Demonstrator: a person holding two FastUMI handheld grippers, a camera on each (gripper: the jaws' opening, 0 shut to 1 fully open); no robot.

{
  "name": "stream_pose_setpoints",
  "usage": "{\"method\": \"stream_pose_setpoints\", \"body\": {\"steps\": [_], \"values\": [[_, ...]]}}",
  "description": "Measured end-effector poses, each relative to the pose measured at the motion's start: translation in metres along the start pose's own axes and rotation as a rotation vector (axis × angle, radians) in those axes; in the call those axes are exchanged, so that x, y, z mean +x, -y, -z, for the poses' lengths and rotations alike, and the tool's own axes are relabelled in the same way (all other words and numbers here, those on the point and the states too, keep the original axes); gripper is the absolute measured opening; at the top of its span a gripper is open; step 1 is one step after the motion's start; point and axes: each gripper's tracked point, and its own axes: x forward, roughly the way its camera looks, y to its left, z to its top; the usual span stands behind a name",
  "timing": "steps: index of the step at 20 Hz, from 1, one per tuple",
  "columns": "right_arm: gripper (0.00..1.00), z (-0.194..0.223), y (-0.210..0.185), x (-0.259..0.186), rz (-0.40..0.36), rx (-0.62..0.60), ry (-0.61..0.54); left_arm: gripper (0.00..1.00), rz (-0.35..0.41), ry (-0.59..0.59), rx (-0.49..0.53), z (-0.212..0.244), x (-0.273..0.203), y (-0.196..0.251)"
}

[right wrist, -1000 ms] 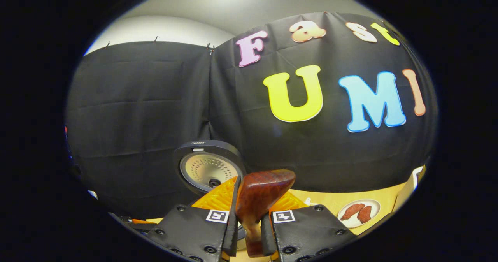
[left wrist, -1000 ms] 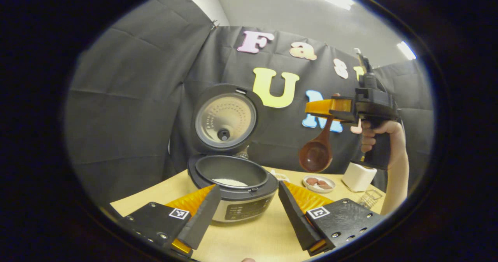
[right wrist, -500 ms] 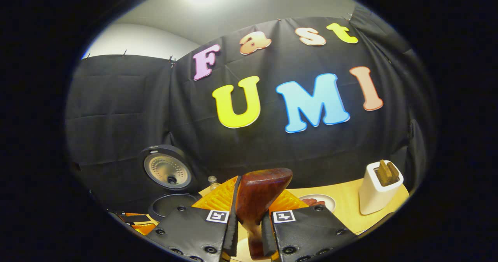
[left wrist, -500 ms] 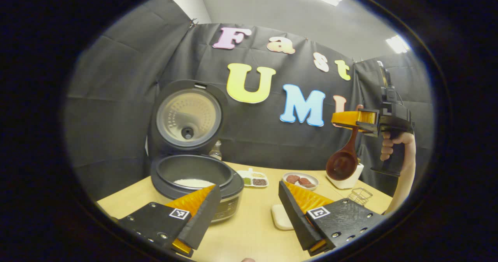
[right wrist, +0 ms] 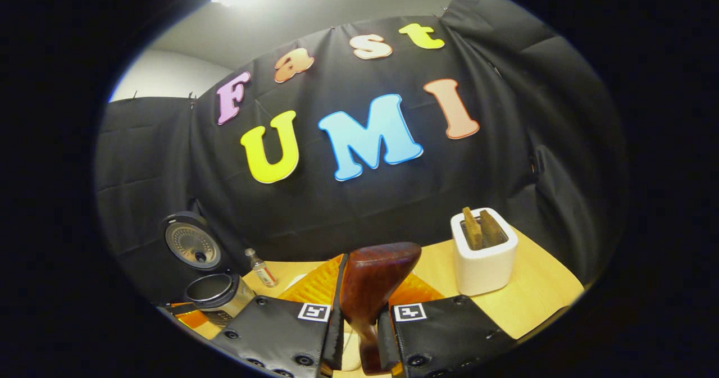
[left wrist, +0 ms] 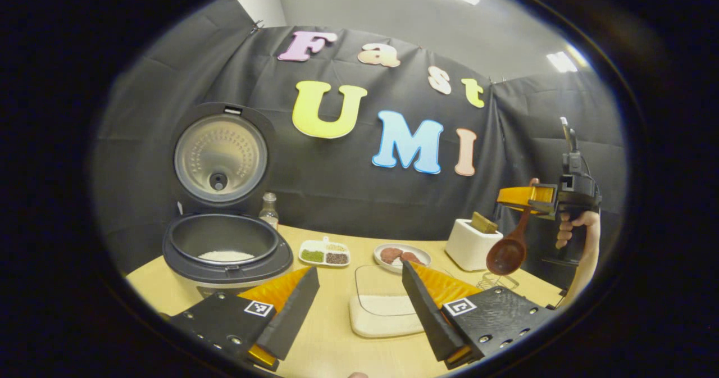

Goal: Close the left gripper, press the button to open the rice cooker; take a wooden spoon from the chopstick holder with the right hand, scoop a spoonful of rice and pour it into the rice cooker, then put the wooden spoon back into the chopstick holder.

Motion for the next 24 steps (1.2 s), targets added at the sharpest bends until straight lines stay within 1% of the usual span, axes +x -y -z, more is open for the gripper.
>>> {"method": "stream_pose_setpoints", "body": {"steps": [3, 5, 7, 12, 15, 16, 17, 18, 21, 22, 24], "values": [[0.27, 0.010, 0.037, -0.002, 0.067, 0.042, -0.012, 0.94, -0.015, -0.006, -0.025, 0.005, 0.004, 0.005], [0.27, 0.016, 0.061, 0.000, 0.112, 0.086, -0.016, 0.94, -0.011, -0.015, -0.047, 0.008, 0.005, 0.011], [0.27, 0.027, 0.077, 0.004, 0.139, 0.127, -0.029, 0.93, -0.018, -0.019, -0.047, 0.010, 0.005, 0.013], [0.27, 0.078, 0.096, 0.020, 0.180, 0.152, -0.132, 0.94, -0.036, -0.017, -0.029, 0.008, 0.004, 0.014], [0.27, 0.100, 0.097, 0.024, 0.183, 0.201, -0.176, 0.94, -0.065, -0.010, -0.027, 0.006, 0.001, 0.003], [0.28, 0.106, 0.102, 0.024, 0.207, 0.208, -0.186, 0.94, -0.078, -0.005, -0.032, 0.004, -0.001, -0.003], [0.28, 0.109, 0.108, 0.024, 0.233, 0.218, -0.186, 0.93, -0.092, 0.000, -0.040, 0.002, -0.001, -0.010], [0.28, 0.108, 0.108, 0.023, 0.244, 0.220, -0.167, 0.94, -0.106, 0.009, -0.052, -0.001, -0.002, -0.017], [0.30, 0.102, 0.105, 0.014, 0.243, 0.242, -0.136, 0.94, -0.154, 0.032, -0.071, -0.009, -0.003, -0.042], [0.38, 0.100, 0.103, 0.010, 0.238, 0.246, -0.124, 0.93, -0.175, 0.045, -0.067, -0.016, -0.002, -0.053], [0.79, 0.097, 0.111, -0.001, 0.268, 0.210, -0.111, 0.92, -0.207, 0.082, -0.043, -0.035, -0.003, -0.072]]}}
